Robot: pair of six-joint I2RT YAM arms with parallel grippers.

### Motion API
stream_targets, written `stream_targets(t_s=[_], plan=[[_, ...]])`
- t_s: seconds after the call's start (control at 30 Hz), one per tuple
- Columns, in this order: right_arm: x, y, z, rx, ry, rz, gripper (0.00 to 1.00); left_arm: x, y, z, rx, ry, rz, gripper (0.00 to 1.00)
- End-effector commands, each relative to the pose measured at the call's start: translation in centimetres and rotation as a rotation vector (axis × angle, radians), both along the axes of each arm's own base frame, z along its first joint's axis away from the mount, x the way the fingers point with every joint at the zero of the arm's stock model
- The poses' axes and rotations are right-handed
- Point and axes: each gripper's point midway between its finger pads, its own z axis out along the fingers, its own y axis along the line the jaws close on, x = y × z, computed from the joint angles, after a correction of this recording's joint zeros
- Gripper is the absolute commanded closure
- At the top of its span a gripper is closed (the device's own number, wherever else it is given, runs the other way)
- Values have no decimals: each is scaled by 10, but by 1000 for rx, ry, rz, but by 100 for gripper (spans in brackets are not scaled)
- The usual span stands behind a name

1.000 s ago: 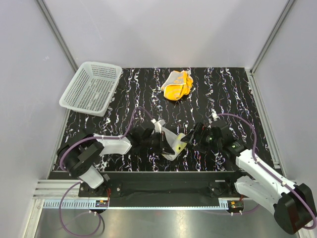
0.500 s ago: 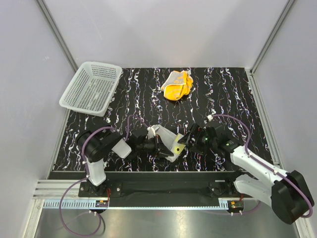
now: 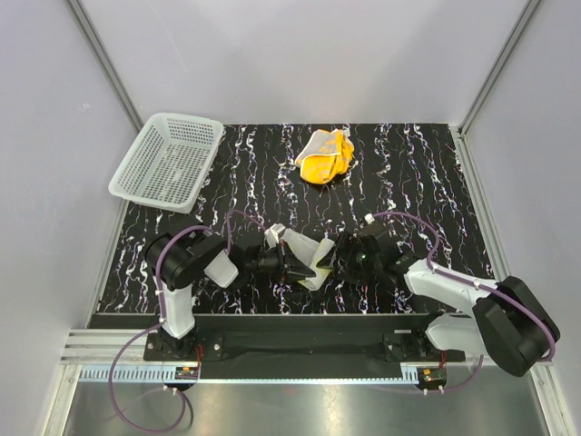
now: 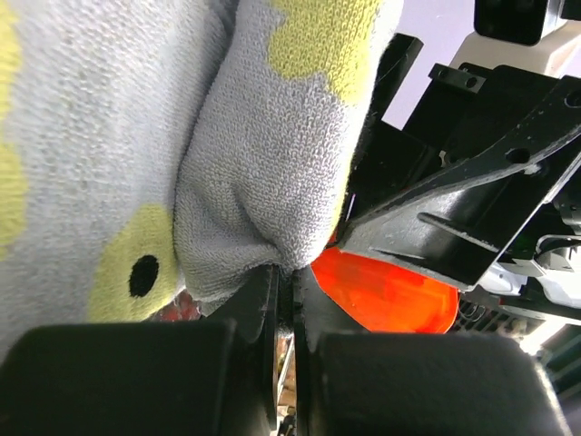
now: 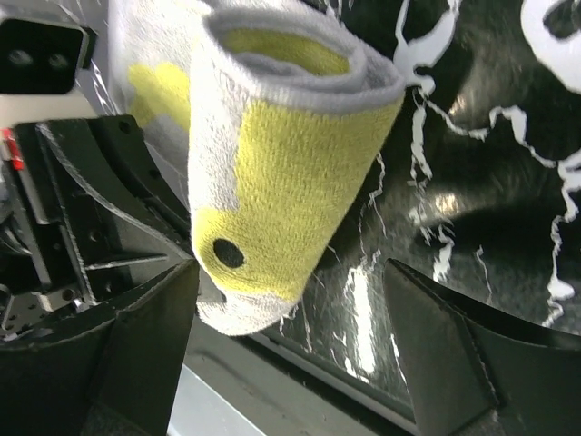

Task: Roll the towels

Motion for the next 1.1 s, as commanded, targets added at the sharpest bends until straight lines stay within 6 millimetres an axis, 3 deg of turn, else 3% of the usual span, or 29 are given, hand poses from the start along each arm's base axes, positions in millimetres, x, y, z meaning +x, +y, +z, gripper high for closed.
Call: stream_targets(t_s=[0.0,0.37,0.6,0.83,1.07], plan=[[18,9,10,32,-78,-32,12,-3,5,-1,-19,-12,-14,100],[24,16,-5,35,-58,-39,19,-4,11,-12,-27,25,-3,100],[25,21,-8,36,-57,-28,30,0,12,-12,-27,23,1,98],[25,26,-11,36,-54,-18,48,4,11,-10,-28,18,1,85],[22,22,-13,-9,-22,-26,57,8,13,-10,41,-35,-5,60]])
